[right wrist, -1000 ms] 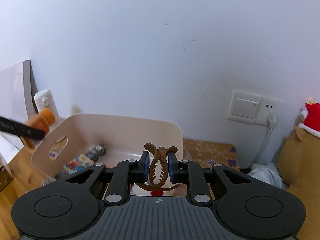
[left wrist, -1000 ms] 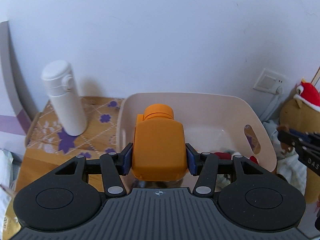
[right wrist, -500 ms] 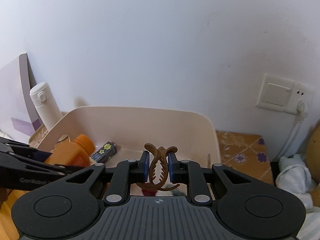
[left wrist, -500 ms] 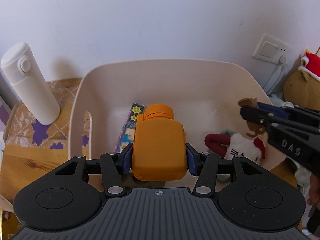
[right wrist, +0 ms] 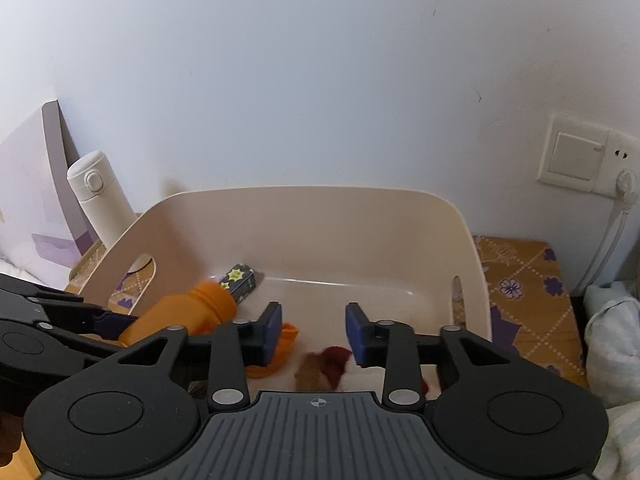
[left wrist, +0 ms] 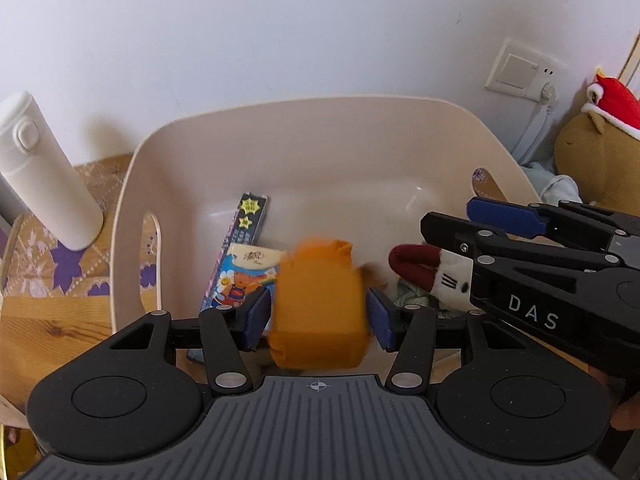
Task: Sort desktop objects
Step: 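Open both tools to drop the bottle and hair tie into the basket, then move both tools back toward the cloth bag and white plush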
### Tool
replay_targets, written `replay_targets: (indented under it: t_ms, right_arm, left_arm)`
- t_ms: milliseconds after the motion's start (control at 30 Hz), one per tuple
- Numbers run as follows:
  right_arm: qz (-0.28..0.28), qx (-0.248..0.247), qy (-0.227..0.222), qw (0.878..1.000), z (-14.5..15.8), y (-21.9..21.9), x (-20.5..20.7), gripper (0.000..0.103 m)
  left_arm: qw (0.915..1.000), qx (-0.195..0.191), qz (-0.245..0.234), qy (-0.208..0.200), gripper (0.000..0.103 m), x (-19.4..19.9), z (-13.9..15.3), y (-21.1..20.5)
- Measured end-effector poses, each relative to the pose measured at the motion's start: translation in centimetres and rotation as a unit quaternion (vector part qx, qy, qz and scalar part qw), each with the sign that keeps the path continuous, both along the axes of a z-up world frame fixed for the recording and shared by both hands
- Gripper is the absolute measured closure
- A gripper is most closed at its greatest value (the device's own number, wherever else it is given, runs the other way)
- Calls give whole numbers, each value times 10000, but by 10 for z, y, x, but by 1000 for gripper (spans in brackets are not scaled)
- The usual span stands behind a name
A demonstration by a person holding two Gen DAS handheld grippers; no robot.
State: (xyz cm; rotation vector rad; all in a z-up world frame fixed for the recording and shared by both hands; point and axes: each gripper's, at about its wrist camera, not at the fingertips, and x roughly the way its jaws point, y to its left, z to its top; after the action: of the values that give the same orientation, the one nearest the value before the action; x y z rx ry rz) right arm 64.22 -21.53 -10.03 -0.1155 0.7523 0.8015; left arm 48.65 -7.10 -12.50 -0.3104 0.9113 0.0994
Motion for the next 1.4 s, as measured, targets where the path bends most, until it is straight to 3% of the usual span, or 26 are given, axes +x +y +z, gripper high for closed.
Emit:
replay_targets:
  t_ms: [167,300,400,467,733,1000,1400]
  right_arm:
    - [-116,84,-93,9999,6,-9,-3,43]
    - [-155,98,-183,9997,12,-18,-12,34]
    - [-216,51,-285,9993,15,-25,-19,18]
    - [-354,38,-294,9989,18,-31,-23,0]
    - [-380,104,-240,9989,18,-62,-54,0]
    - [-44,-338,-181,9993,14,-91,-87,0]
    - [503,-753,204,9957,-22,-97,-145,0]
  left_arm:
    - [9998,159,-61,-120,39,-10,11,-1]
    - [9997,196,22,-154,37,-22,18,4]
    - [9997,86,149,-158,33,-35,24,13]
    - [9996,-16,229,-151,32,-44,27,20]
    - [9974,-52,715,-108,23,-86,30,41]
    - [9955,-13,891,331,22,-124,11,49]
    - [9943,59,360,1004,22,-171,-29,31]
